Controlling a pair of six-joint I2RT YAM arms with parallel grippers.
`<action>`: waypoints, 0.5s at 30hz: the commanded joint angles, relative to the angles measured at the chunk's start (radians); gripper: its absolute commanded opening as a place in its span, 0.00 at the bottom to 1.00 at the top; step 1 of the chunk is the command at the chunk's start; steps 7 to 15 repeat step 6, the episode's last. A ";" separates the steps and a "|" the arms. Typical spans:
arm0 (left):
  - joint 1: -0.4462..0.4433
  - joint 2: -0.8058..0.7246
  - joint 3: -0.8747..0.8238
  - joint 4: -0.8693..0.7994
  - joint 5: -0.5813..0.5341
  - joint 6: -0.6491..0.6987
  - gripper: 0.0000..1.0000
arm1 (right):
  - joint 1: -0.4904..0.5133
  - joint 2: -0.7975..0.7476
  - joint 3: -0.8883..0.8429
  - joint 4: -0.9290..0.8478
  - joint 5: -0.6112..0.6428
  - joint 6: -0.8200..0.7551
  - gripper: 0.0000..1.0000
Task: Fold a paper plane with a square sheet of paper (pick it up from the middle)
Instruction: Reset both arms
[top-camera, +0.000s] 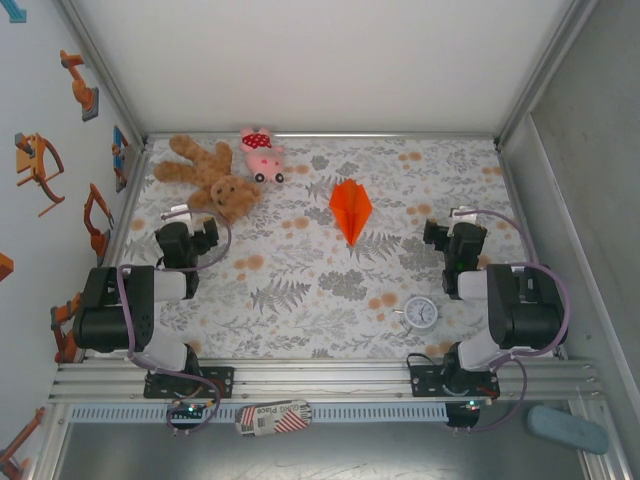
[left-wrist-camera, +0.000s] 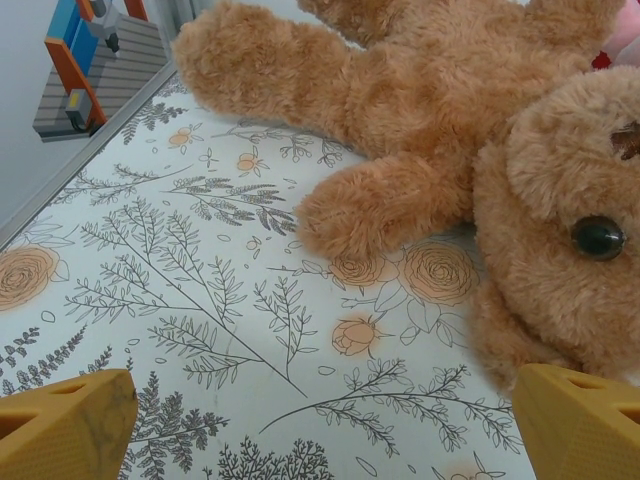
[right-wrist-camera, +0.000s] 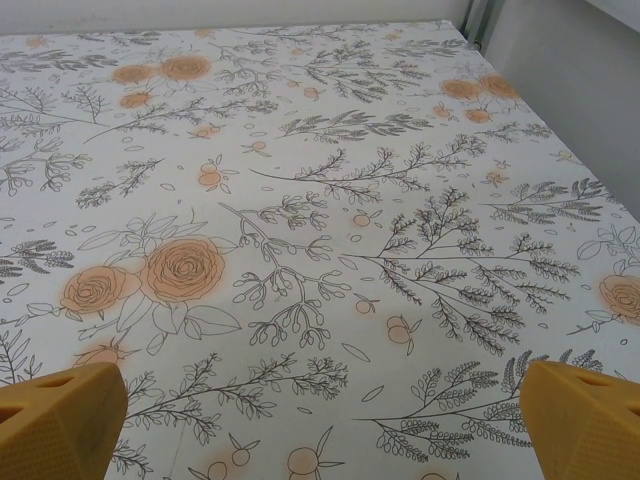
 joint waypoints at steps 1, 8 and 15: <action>-0.002 0.009 0.020 -0.004 -0.007 0.016 0.96 | -0.006 0.002 0.002 0.043 -0.007 0.004 0.99; -0.001 0.008 0.016 0.000 -0.004 0.016 0.96 | -0.006 0.002 0.002 0.040 -0.007 0.004 0.99; -0.001 0.008 0.016 0.000 -0.004 0.016 0.96 | -0.006 0.002 0.002 0.040 -0.007 0.004 0.99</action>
